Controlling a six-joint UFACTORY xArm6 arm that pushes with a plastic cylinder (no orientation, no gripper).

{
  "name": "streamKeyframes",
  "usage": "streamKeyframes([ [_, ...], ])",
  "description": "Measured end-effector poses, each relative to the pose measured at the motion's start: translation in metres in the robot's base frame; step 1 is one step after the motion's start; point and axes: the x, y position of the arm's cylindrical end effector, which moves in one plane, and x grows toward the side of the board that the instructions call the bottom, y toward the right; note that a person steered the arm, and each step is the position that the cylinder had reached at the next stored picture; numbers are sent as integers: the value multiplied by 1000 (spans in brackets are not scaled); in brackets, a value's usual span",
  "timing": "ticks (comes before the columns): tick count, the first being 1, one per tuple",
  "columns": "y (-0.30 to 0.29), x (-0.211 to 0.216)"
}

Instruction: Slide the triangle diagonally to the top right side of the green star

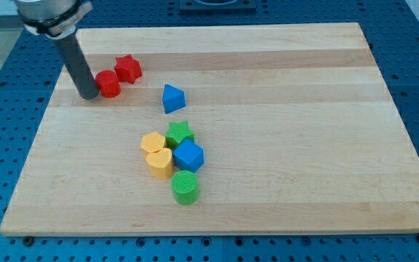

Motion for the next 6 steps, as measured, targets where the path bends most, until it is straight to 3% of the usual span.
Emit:
streamKeyframes([
  [1,22,-2],
  [3,27,74],
  [4,70,71],
  [6,186,-17],
])
